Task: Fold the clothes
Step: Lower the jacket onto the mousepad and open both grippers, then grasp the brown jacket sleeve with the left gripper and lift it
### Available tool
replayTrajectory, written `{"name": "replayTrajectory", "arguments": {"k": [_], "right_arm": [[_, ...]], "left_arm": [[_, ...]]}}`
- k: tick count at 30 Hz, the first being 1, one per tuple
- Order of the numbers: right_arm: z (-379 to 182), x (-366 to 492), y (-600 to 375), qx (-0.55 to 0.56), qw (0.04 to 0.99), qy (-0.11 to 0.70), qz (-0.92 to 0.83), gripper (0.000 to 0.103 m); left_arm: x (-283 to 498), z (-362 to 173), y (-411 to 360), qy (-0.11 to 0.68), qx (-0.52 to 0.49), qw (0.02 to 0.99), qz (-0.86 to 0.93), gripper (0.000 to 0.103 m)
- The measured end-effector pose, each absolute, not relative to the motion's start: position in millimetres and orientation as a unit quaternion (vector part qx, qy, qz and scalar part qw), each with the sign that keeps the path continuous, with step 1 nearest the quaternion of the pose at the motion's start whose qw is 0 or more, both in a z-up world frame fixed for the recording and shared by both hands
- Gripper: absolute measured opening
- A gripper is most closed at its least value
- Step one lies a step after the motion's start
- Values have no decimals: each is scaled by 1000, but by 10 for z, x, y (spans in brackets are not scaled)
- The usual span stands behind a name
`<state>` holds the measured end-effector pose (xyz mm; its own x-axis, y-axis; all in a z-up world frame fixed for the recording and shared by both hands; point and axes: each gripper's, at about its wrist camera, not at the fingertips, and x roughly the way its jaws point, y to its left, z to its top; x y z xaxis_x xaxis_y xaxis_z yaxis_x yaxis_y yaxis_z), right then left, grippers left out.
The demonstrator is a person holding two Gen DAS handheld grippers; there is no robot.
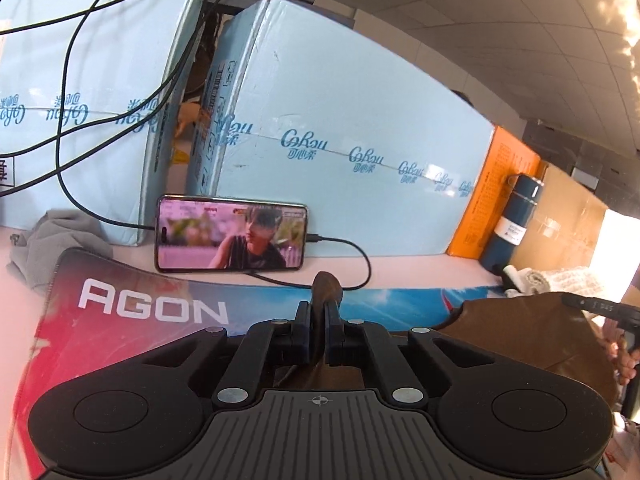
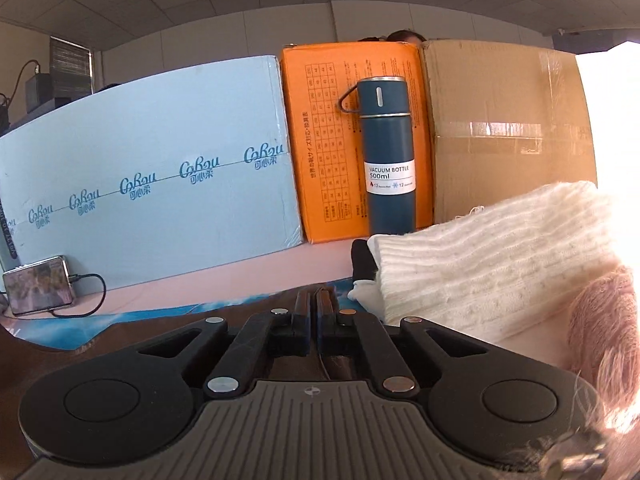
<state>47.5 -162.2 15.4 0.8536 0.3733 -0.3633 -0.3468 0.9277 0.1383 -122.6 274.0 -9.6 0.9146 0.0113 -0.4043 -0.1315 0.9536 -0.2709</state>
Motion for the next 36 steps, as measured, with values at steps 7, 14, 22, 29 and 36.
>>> {"name": "replayTrajectory", "arguments": {"k": [7, 14, 22, 29, 36], "right_arm": [[-23, 612, -1697, 61, 957, 235, 161, 4], [162, 106, -1867, 152, 960, 179, 150, 61], [-25, -258, -1674, 237, 893, 207, 322, 88], [-211, -189, -1621, 263, 865, 260, 339, 88], [-224, -212, -1606, 246, 872, 254, 337, 88]], "left_arm": [[-1031, -360, 2852, 251, -149, 953, 78, 12], [-1409, -205, 3077, 191, -272, 935, 122, 79], [-2163, -59, 2921, 138, -407, 892, 142, 99], [-2393, -145, 2591, 184, -401, 887, 136, 100], [-2075, -370, 2532, 198, -432, 875, 90, 101]]}}
